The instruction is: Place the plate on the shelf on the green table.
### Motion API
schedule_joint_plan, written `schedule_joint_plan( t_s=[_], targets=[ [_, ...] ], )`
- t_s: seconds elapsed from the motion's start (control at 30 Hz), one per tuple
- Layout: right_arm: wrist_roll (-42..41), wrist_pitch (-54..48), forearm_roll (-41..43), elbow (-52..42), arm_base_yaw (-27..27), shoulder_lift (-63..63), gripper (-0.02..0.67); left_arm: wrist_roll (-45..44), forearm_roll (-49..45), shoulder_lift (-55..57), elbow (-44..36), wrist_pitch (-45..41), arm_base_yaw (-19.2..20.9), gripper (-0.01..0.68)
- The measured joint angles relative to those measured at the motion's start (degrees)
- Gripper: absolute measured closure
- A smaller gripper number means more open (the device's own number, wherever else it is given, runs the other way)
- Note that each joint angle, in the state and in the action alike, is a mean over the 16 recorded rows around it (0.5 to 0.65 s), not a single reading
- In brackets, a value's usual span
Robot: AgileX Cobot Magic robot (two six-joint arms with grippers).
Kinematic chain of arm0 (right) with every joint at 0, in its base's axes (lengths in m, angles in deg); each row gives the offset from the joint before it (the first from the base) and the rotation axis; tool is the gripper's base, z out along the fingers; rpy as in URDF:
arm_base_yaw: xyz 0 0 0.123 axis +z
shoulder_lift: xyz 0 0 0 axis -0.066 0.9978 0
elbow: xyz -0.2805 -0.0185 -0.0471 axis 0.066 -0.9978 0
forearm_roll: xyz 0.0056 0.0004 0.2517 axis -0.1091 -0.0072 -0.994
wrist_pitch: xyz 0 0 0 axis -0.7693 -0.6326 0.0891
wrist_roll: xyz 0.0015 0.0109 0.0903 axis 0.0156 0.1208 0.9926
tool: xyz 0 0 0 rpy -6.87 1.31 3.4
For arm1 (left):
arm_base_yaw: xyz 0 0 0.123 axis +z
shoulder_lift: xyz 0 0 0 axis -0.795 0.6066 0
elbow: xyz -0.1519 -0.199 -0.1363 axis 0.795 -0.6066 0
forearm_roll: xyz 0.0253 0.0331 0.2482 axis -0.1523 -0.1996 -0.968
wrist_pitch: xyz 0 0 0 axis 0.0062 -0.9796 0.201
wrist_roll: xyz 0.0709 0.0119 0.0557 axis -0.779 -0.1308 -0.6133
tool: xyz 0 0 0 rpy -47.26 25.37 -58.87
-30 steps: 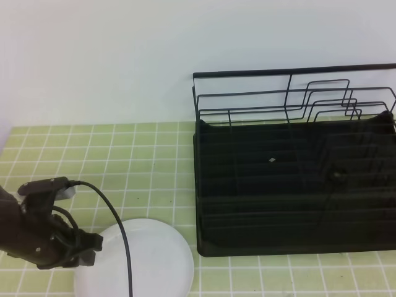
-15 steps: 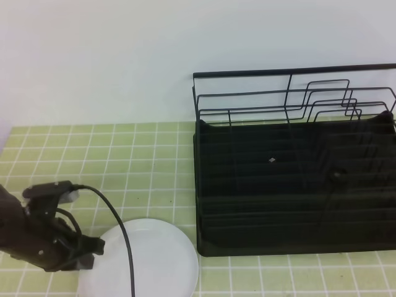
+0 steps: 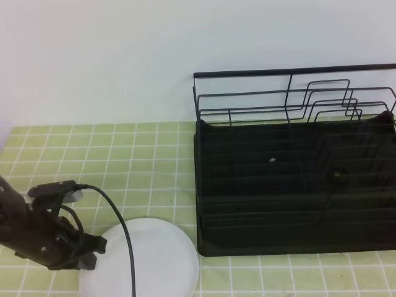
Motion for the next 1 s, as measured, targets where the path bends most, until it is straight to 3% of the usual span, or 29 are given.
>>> schedule_joint_plan(
  t_s=[0.4, 0.8, 1.0],
  targets=[
    [0.0, -0.3, 0.2, 0.0, 0.0, 0.0, 0.652, 2.5, -2.6, -6.2, 3.1, -3.3, 0.0, 0.673],
    [0.0, -1.1, -1.0, 0.0, 0.0, 0.0, 0.652, 9.3, -8.5, -21.1, 3.6, -2.7, 0.0, 0.673],
    [-0.3, -1.4, -3.7, 0.0, 0.0, 0.0, 0.652, 9.8, -7.0, -29.5, 3.6, -2.9, 0.0, 0.673]
  ],
)
